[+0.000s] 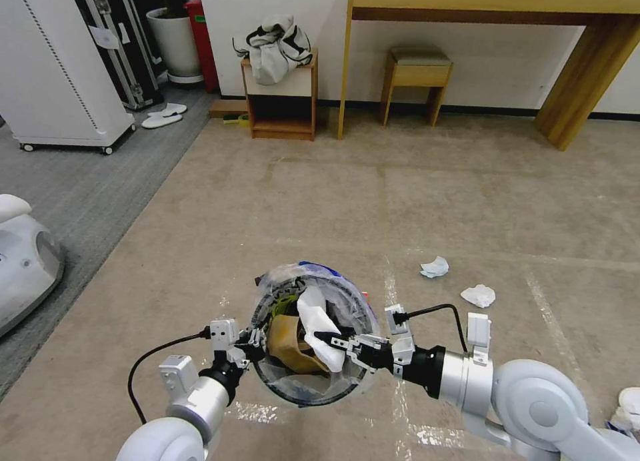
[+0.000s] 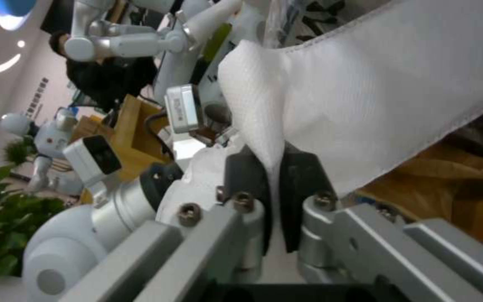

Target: Pick up the trash bin and place the garbage on the floor into it.

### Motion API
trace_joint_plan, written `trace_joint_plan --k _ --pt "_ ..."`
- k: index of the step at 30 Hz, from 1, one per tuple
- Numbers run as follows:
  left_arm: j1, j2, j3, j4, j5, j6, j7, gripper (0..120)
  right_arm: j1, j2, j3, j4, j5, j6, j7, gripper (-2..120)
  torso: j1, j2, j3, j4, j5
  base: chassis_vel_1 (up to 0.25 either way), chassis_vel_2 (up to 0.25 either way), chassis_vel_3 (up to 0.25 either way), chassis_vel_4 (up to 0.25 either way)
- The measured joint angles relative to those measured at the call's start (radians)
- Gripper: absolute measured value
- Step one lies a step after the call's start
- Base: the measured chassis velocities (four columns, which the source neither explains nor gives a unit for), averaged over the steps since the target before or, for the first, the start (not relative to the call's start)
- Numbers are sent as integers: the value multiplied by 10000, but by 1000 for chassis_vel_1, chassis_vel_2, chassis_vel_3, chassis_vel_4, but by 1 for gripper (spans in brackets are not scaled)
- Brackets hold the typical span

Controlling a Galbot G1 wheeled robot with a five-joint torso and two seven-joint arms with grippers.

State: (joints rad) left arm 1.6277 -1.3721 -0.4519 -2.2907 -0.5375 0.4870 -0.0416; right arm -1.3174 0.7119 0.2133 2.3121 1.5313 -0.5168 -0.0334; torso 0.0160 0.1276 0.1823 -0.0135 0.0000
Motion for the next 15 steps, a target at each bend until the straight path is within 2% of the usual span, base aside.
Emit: trace_joint_plan --k 5,6,9,10,12,14,15 --pt "18 37 44 -31 -209 65 -79 1 -14 110 -32 -150 -254 3 -3 26 0 0 0 0 0 0 0 0 0" --pt "18 37 44 -31 -209 65 -79 1 -14 110 -32 -150 -254 3 -3 26 0 0 0 0 0 0 0 0 0" --pt "16 75 41 -37 -285 105 -139 1 -2 201 -57 -192 -351 34 -15 41 0 0 0 0 0 0 0 0 0" --pt "16 75 41 -37 -285 105 -139 1 -2 201 -57 -192 -351 34 -15 41 0 0 0 0 0 0 0 0 0" --pt "4 91 23 0 -300 108 -165 1 -7 215 -48 -186 -401 40 -20 51 0 0 0 0 0 0 0 0 0" --pt "-5 100 10 32 -307 108 -174 1 -28 199 -13 -165 -419 42 -34 55 -1 -1 0 0 0 0 0 0 0" --pt "-12 101 3 46 -317 109 -179 1 -54 178 39 -137 -438 44 -47 61 0 0 0 0 -1 0 0 0 0"
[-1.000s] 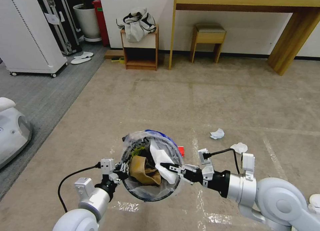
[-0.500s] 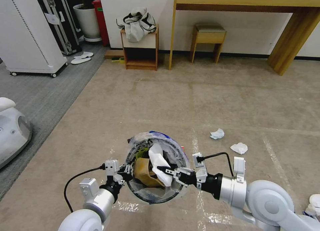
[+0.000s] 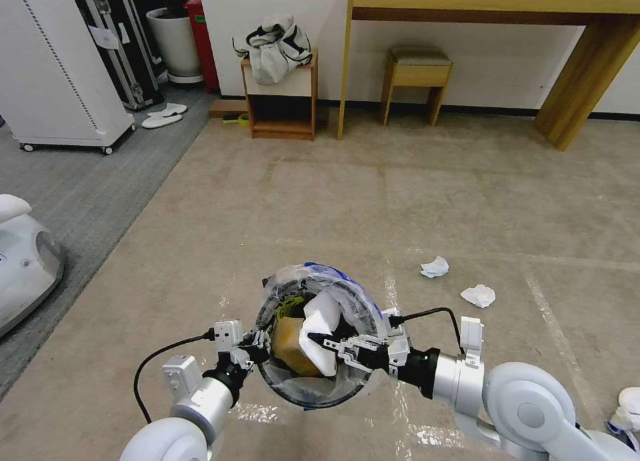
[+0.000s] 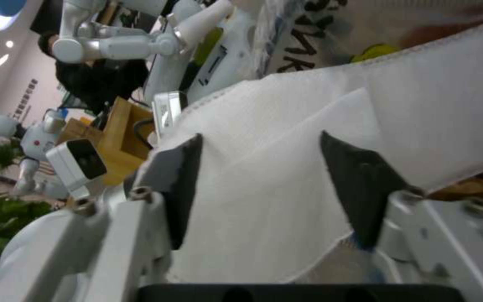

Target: Pick up the trash bin and place the garbage on the floor into it.

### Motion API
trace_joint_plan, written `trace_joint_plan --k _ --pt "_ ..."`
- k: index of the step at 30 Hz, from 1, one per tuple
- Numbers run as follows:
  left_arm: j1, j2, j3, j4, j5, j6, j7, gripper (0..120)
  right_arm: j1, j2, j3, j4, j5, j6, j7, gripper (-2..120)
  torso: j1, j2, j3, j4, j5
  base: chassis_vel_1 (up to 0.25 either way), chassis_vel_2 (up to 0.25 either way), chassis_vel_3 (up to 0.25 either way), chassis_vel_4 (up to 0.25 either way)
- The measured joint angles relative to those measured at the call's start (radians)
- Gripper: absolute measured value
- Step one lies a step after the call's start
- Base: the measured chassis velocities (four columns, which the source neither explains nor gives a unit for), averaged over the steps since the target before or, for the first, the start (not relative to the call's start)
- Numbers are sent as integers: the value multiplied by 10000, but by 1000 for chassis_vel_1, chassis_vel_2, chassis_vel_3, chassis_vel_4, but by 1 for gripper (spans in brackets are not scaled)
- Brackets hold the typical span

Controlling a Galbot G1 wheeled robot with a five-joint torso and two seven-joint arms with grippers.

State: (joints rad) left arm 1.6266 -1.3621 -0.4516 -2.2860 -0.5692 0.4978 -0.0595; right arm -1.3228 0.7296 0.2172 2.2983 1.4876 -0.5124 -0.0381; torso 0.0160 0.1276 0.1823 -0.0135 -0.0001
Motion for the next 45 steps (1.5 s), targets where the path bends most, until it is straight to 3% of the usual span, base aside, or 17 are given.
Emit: trace_joint_plan --k 4,7,13,23,34,45 --pt "-16 6 -9 11 -23 0 -2 1 -26 -41 75 20 -14 4 -1 68 0 0 0 0 1 0 0 0 0" --pt "-85 60 -83 97 -79 0 -25 1 -119 -183 378 116 -36 12 -31 88 0 0 0 0 0 0 0 0 0" --pt "-147 111 -181 165 -150 -1 -67 1 -202 -314 596 254 -32 5 -87 99 0 0 0 0 1 0 0 0 0" --pt "-251 272 -430 310 -475 -15 -284 1 -474 -635 1063 637 38 -50 -284 100 0 0 0 0 0 0 0 0 0" --pt "-207 328 -293 314 -967 95 -759 1 -613 -698 1302 858 79 -81 -392 100 0 0 0 0 1 0 0 0 0" --pt "-212 342 -246 384 -1073 153 -822 1 -521 -534 1181 715 -53 87 -607 100 0 0 0 0 1 0 0 0 0"
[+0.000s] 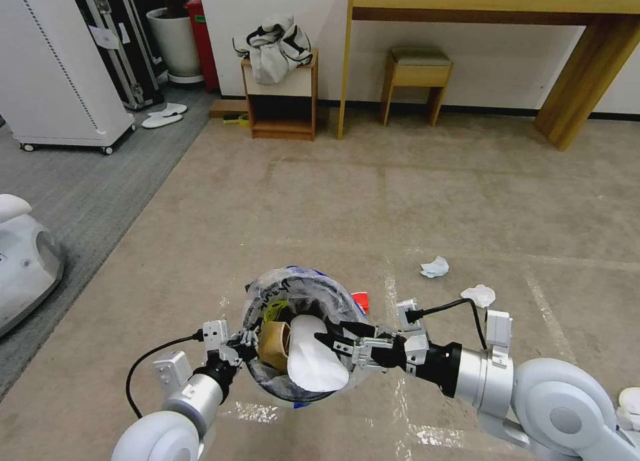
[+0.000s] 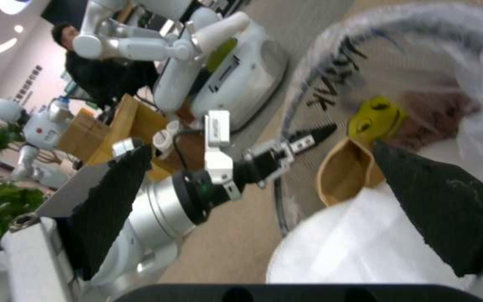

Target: Pick up the trash bin and place the garbage on the floor into it.

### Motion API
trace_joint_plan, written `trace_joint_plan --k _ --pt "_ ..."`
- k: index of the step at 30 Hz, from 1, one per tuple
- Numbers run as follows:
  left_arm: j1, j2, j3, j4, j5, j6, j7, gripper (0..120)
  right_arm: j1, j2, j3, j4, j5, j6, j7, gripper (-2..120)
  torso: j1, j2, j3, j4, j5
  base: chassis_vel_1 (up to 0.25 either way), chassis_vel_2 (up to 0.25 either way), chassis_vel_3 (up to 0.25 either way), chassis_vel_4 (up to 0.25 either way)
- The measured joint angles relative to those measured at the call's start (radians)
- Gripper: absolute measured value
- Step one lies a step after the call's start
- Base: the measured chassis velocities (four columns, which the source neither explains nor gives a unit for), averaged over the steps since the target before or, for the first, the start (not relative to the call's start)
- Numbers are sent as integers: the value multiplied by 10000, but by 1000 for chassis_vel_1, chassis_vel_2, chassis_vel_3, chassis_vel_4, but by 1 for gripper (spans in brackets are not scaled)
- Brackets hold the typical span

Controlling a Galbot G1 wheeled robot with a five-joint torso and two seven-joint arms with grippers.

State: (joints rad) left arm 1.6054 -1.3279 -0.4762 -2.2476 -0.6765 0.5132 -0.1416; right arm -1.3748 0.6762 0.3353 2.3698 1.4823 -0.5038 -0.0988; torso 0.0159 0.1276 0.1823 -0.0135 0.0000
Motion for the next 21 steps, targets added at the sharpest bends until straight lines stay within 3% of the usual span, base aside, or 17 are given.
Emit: trace_joint_plan --k 12,17,21 --pt "-213 56 -231 127 -267 14 -341 1 -33 81 1123 -41 -399 808 -862 100 0 0 0 0 0 0 0 0 0" --pt "-190 191 -639 95 -342 13 -405 1 -382 989 2327 -668 -2081 1426 -1041 100 0 0 0 1 0 0 0 0 0" --pt "-164 202 -824 76 -319 2 -405 1 -595 1381 2800 -914 -2682 1646 -1138 100 0 -1 0 0 1 0 0 0 0"
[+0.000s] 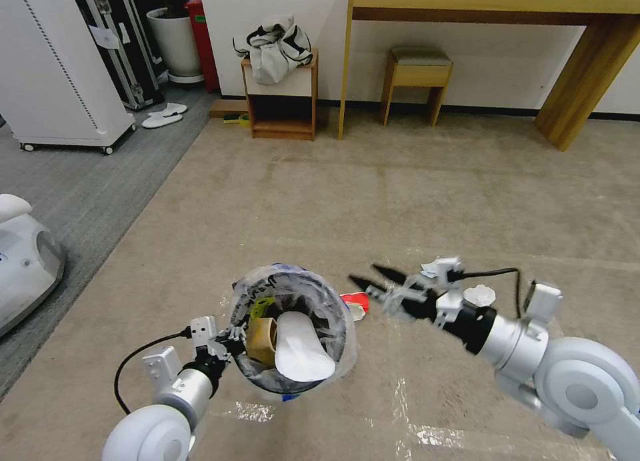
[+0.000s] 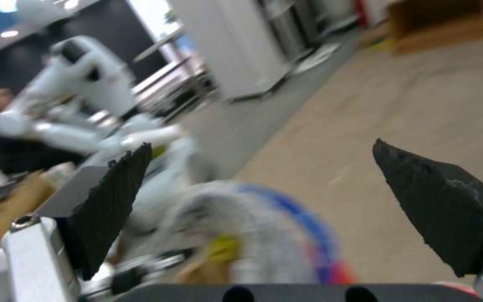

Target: Pick up the trash bin and place the garbage on the floor into it.

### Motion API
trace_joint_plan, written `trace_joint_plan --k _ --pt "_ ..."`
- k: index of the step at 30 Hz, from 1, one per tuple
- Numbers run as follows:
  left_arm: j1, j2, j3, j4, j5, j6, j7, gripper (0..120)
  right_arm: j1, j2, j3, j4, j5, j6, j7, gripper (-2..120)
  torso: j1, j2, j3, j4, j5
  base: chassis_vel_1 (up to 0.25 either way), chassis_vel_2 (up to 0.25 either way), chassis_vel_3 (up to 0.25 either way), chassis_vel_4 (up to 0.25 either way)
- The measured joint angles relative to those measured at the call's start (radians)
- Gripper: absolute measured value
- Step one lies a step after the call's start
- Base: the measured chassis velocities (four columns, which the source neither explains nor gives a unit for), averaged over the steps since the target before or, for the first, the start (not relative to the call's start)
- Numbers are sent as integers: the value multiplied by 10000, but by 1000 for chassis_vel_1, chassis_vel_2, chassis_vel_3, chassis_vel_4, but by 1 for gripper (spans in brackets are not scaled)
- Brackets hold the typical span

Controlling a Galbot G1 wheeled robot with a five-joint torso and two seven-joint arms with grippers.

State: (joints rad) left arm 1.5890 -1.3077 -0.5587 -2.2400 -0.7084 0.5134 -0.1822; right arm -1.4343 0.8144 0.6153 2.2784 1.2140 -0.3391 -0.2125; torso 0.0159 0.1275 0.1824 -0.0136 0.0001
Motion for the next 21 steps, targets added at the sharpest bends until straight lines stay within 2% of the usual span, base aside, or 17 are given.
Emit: trace_joint_plan --k 6,21 --pt "75 -26 -640 -84 39 -132 -11 1 -647 717 982 -678 -2174 906 -438 100 0 1 0 -1 -1 0 0 0 0" --pt "257 -401 -791 -290 536 -228 19 1 -978 1791 1043 -1769 -5032 2432 -831 100 0 0 0 0 -1 0 0 0 0"
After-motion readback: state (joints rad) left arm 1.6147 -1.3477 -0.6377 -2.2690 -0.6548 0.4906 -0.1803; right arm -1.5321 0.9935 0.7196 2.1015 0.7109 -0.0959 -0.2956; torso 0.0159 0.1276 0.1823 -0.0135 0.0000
